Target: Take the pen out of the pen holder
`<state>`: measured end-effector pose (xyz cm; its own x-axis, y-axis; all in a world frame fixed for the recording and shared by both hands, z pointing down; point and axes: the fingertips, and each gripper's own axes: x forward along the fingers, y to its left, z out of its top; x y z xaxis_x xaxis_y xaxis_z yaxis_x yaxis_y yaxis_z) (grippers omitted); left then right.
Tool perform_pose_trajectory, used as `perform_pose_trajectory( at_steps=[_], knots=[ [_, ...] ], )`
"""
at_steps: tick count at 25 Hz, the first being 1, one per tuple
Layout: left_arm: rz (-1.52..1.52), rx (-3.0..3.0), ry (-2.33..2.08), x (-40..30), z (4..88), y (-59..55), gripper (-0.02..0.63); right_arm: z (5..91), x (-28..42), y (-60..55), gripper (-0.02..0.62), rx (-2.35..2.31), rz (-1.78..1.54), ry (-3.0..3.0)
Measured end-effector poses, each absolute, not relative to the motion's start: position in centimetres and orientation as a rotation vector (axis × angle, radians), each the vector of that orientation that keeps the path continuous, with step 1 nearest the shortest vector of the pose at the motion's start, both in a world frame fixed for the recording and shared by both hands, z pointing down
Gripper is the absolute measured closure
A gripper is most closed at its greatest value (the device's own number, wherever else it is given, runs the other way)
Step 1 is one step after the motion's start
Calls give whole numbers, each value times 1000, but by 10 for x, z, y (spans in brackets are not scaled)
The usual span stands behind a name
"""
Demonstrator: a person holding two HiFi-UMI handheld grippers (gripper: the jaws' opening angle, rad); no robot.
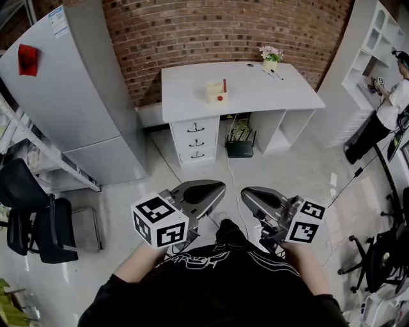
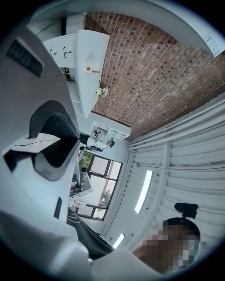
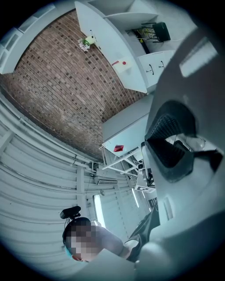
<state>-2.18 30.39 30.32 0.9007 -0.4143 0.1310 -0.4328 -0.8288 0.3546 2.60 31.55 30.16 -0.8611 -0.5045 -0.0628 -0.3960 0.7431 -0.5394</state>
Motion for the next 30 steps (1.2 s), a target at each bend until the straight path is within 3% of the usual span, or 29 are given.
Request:
perform_pose_trajectory(
  at_steps=[15, 30],
  knots=[
    [64, 2637, -656, -21, 311, 262, 601, 311, 29, 271, 592, -687, -824, 2726],
    [94, 2531, -740, -9, 339, 123, 601, 336, 41, 124, 592, -583, -939, 2710]
  ],
)
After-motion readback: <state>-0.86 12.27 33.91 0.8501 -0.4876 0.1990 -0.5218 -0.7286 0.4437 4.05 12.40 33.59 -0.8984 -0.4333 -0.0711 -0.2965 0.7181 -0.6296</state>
